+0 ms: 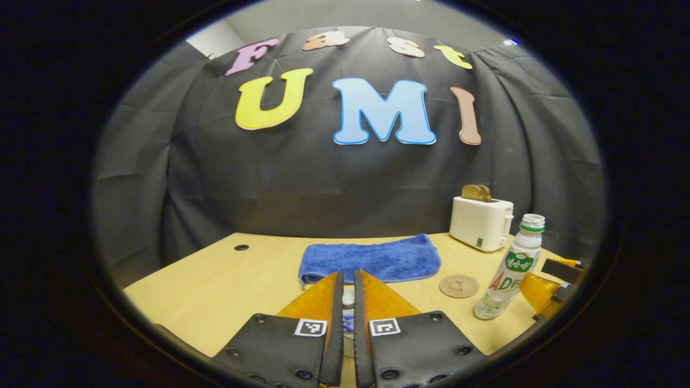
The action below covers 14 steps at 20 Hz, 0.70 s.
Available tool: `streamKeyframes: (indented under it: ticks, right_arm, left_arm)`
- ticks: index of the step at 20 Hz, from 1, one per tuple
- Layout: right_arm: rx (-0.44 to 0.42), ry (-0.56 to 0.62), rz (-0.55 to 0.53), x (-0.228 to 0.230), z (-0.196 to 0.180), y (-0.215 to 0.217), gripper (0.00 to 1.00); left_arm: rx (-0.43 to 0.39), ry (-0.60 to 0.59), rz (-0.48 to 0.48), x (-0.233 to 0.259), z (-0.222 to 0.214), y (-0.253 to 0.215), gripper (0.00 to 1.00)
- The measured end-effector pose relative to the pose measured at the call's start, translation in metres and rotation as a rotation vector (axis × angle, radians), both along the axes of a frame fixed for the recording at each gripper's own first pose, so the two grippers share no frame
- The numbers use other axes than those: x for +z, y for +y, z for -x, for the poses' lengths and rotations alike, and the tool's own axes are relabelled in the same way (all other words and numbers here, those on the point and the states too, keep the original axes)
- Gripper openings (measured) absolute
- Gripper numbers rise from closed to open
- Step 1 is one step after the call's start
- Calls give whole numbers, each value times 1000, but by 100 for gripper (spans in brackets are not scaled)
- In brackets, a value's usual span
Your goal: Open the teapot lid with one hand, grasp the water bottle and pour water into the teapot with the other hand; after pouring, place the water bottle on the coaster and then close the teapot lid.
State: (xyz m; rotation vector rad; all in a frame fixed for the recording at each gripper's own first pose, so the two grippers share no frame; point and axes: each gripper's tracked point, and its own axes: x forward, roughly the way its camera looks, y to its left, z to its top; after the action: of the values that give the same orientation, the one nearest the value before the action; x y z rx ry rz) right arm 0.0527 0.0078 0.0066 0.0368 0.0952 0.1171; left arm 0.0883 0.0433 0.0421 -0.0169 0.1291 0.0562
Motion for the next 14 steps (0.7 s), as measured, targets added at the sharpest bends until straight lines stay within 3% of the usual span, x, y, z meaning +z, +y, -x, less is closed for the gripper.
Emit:
streamKeyframes:
  ticks: [1,2,3,9,10,13,14]
  right_arm:
    - [9,10,-2,-3,-3,2,74]
    - [16,19,-6,-5,-6,5,74]
    - [20,26,-8,-6,-9,6,93]
    - [29,61,-10,-16,-27,10,93]
    - [29,63,-5,-17,-29,11,93]
    - [25,68,18,-20,-36,13,93]
    - [22,70,23,-21,-38,14,93]
  left_arm:
    - [2,0,2,-1,3,3,19]
    - [7,0,1,0,6,6,19]
    - [13,1,-1,-1,9,11,19]
    - [51,18,0,-12,26,39,14]
    - [57,23,-1,-15,27,44,18]
    - [68,35,6,-22,32,55,15]
    - [70,37,10,-24,32,57,19]
